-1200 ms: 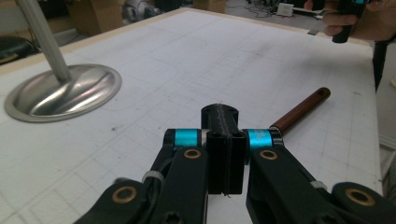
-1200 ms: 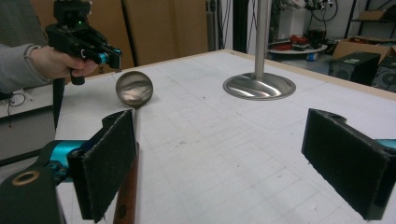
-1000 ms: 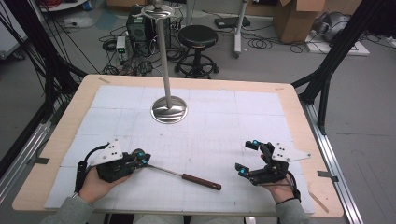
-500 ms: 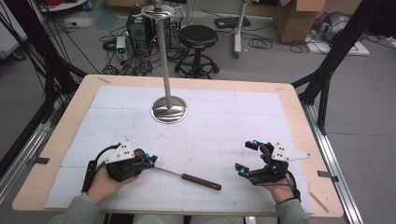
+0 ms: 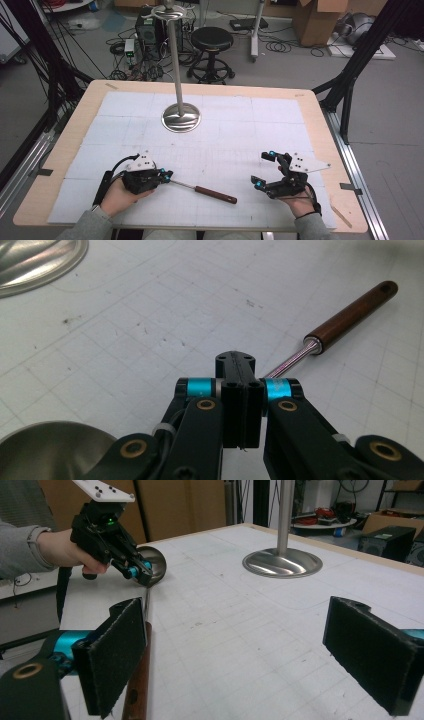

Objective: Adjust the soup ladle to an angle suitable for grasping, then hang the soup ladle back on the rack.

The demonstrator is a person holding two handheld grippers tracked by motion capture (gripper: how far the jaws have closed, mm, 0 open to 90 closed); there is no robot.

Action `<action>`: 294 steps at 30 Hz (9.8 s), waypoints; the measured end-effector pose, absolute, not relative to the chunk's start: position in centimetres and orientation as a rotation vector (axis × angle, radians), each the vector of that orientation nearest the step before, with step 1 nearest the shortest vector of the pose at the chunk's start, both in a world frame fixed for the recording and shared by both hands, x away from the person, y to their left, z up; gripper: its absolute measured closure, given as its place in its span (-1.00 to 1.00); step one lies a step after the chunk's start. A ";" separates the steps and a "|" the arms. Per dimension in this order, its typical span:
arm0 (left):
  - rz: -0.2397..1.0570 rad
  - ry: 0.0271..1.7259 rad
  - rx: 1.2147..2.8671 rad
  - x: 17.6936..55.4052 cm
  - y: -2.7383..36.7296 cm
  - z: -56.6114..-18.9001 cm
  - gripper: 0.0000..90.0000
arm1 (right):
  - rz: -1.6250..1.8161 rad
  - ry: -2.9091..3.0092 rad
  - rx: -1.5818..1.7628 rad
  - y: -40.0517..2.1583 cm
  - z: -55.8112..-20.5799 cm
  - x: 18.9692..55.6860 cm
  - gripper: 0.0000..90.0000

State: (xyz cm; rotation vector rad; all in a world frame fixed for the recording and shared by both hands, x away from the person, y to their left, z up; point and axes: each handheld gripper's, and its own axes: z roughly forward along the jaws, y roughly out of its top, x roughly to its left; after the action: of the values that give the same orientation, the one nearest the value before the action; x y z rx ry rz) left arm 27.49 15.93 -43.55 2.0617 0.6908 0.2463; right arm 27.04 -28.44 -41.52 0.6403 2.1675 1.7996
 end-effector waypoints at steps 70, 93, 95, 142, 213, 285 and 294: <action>0.359 0.788 2.205 24.1 18.8 -43.9 1.00 | 1.793 2.186 0.650 -28.3 -41.7 27.0 -0.79; 0.172 0.529 2.235 22.3 14.1 -44.4 1.00 | 1.790 2.193 0.662 -28.3 -41.7 27.1 -0.79; 0.173 0.527 2.233 22.3 14.0 -44.4 1.00 | 1.788 2.194 0.662 -28.3 -41.7 27.1 -0.79; 0.418 0.724 2.184 26.2 10.7 -44.7 1.00 | 1.783 2.205 0.653 -28.2 -41.8 27.2 -0.79; 0.031 0.267 2.212 30.0 16.9 -38.0 -0.46 | 1.782 2.245 0.663 -28.0 -42.1 27.4 -0.79; 0.123 0.238 2.625 31.6 13.1 -38.7 0.87 | 1.785 2.268 0.643 -28.0 -42.1 27.1 -0.79; 0.176 0.206 2.503 30.3 13.9 -37.0 0.87 | 1.782 2.265 0.650 -28.1 -42.2 27.2 -0.79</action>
State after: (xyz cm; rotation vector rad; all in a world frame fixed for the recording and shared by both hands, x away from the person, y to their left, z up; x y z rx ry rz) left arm 30.30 13.91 -37.00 2.5029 0.2064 0.1757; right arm 27.15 -28.08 -42.16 0.6501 2.2654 1.7825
